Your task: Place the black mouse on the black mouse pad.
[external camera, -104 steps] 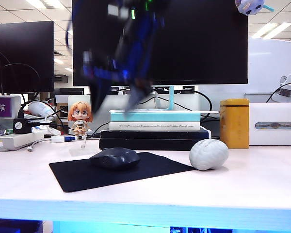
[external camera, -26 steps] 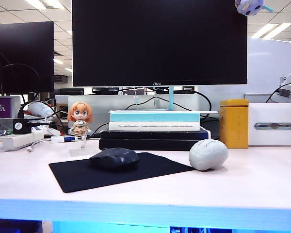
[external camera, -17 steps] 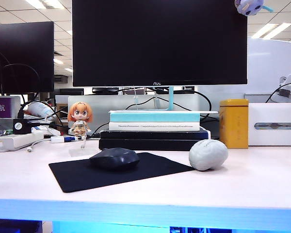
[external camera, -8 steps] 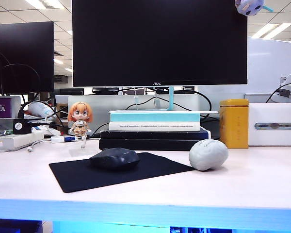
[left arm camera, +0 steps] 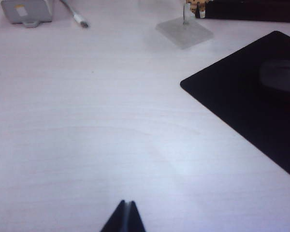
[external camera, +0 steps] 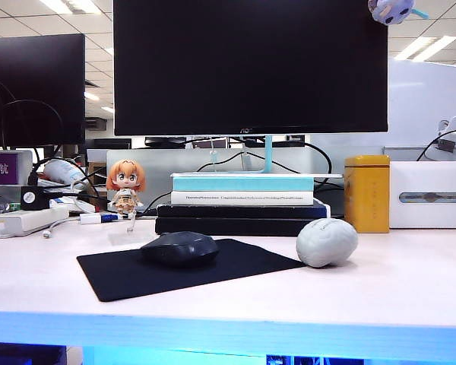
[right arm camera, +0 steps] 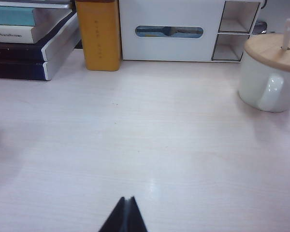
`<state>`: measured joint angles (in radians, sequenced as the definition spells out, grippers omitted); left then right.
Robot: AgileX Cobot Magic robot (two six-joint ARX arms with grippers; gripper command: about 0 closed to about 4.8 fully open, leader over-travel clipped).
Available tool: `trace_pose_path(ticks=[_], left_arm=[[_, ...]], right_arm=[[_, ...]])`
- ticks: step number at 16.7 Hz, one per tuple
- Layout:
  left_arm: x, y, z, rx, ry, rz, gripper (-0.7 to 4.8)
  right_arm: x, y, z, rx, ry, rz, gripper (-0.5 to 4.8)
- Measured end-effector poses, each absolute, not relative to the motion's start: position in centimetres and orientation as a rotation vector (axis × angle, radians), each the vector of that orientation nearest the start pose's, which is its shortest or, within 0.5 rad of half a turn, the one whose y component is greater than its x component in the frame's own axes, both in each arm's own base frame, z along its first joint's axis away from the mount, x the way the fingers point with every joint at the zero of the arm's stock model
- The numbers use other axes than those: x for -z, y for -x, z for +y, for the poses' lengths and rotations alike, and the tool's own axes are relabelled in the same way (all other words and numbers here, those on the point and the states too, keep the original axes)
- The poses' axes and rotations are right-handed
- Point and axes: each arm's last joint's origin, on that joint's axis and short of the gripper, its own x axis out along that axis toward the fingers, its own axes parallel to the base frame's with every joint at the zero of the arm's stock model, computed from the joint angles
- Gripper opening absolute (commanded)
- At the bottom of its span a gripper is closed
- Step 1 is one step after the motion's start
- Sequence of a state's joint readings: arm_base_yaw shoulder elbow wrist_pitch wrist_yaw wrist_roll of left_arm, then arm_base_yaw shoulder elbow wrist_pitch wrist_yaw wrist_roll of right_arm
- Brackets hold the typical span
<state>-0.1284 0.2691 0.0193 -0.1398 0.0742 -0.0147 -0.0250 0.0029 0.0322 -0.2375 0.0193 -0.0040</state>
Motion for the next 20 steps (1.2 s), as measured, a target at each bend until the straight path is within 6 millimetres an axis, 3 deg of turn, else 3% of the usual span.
trace_pose_path(ticks=[6, 12, 20], left_arm=[[-13.5, -10.5, -1.6, 0.197, 0.004, 0.381, -0.05], [-15.2, -9.5, -1.4, 0.185, 0.009, 0.167, -0.05], [-15.2, -9.5, -0.3, 0.065, 0.018, 0.17, -0.05]], right_arm=[[-15.1, -9.4, -0.3, 0.047, 0.004, 0.208, -0.01], [-15.1, -9.4, -0.3, 0.047, 0.004, 0.208, -0.01], [-15.1, -9.4, -0.3, 0.048, 0.003, 0.208, -0.01]])
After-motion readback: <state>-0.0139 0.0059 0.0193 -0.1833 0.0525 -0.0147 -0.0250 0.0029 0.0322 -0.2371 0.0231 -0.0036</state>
